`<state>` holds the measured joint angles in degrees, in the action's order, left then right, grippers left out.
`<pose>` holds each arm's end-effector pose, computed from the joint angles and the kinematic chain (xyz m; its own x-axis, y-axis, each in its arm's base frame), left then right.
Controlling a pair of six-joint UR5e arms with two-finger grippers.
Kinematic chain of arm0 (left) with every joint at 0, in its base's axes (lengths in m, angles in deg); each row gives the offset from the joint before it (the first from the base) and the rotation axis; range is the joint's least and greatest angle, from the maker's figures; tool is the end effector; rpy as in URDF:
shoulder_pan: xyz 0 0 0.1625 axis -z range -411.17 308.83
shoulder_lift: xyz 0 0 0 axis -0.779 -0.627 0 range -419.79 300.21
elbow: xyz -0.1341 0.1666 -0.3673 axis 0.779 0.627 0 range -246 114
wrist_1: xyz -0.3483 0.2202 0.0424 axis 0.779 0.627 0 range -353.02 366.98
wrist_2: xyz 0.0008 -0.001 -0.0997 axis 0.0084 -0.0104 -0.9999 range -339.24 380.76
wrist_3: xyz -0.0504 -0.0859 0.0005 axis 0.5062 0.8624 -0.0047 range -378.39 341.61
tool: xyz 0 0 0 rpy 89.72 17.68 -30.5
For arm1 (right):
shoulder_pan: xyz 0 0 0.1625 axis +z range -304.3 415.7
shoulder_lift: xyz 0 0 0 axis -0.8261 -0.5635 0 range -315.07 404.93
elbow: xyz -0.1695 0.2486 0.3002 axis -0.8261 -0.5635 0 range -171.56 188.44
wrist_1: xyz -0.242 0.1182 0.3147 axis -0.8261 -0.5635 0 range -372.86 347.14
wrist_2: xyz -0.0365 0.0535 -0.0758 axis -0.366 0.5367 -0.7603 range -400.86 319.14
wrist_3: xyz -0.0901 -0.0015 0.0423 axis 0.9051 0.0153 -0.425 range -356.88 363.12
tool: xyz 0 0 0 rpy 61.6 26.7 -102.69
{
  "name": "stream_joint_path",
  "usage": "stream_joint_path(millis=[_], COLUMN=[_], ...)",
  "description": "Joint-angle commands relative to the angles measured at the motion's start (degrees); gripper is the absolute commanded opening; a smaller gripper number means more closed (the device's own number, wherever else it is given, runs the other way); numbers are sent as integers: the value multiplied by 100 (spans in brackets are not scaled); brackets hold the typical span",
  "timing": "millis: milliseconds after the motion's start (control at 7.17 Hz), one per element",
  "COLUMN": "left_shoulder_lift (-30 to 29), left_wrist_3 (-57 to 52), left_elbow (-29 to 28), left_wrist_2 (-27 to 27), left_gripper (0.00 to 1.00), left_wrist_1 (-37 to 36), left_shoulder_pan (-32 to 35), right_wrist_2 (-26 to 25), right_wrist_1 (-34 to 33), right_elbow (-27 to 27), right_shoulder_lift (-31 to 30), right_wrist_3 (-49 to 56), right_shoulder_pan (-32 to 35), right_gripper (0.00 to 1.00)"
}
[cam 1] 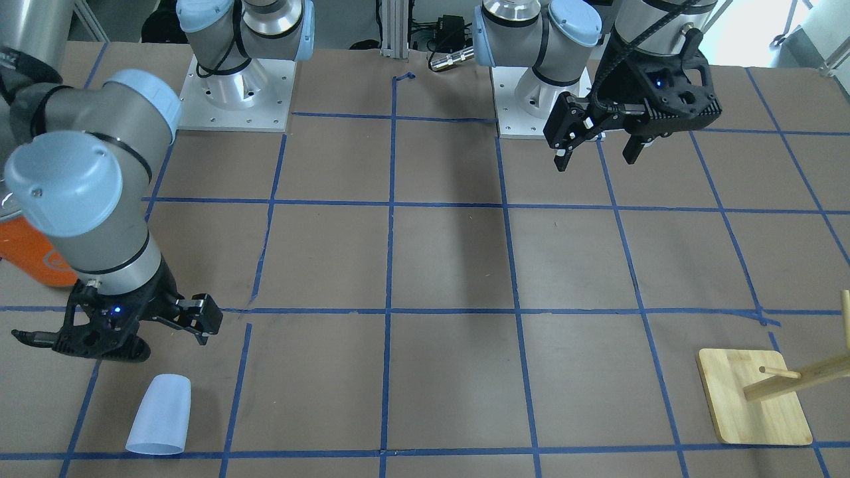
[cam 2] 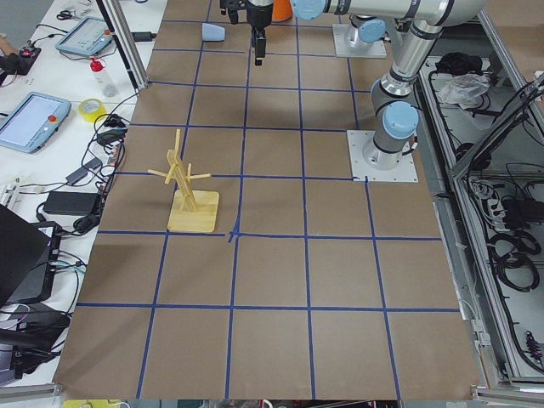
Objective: Flip cup
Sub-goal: 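Close the right gripper around the white cup's body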
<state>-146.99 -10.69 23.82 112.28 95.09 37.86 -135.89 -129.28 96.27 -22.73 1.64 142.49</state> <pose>-0.1225 -0.4808 0.5166 -0.9882 -0.1526 -0.0148 -0.1508 0.9847 -0.0877 0.0885 -0.6455 0.3327 -0.9923 0.0909 0.0843 0.0813 0.9905 -0.1111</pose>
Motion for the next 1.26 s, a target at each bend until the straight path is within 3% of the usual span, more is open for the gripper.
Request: stream_joint_path(millis=[0, 558, 1116], left_shoulder_lift=[1, 1, 1], left_wrist_3=[4, 4, 4], left_elbow=[0, 0, 0], left_wrist_2=[-2, -2, -2], left_gripper=[100, 100, 100], left_wrist_1=[4, 3, 4], left_shoulder_pan=[0, 0, 0], right_wrist_2=[2, -137, -69], right_wrist_1=[-308, -1677, -1822], right_elbow=[23, 128, 199], right_shoulder_lift=[497, 1113, 1264], right_wrist_3=[7, 16, 7], right_shoulder_pan=[-241, -267, -267], right_gripper=[100, 100, 100])
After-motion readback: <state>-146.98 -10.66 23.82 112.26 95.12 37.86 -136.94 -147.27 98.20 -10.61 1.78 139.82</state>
